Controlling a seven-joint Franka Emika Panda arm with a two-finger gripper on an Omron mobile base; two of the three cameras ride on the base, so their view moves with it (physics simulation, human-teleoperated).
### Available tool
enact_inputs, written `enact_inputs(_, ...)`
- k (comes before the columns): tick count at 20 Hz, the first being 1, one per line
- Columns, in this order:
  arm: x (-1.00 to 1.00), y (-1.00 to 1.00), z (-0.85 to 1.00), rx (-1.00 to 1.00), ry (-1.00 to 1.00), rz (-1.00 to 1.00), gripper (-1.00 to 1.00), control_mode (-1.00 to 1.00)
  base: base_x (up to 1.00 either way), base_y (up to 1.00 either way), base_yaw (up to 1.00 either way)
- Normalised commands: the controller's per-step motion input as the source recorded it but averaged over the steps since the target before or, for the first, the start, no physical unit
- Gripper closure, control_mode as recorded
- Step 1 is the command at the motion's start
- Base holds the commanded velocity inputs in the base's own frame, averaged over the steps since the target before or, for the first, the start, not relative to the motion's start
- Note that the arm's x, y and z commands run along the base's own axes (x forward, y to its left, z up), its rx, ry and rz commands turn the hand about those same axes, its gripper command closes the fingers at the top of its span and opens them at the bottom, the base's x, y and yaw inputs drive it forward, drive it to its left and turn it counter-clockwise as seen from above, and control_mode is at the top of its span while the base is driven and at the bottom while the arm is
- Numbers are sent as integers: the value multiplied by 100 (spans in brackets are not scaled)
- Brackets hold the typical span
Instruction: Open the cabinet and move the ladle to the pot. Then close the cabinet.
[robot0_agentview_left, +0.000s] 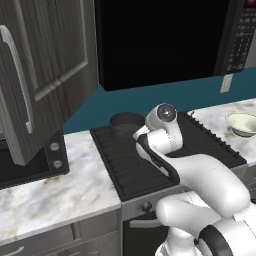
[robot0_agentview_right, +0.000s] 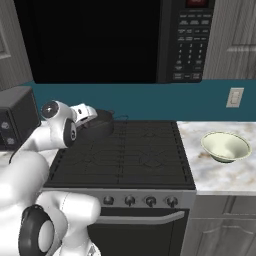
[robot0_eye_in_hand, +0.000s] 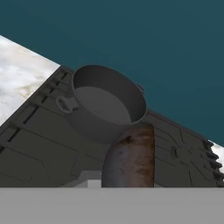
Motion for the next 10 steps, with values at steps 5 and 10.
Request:
enact_inputs(5,34,3,-8,0,0,-2,100,-100,0,0,0)
enact_inputs(10,29,3,-11,0,0,-2,100,-100,0,0,0)
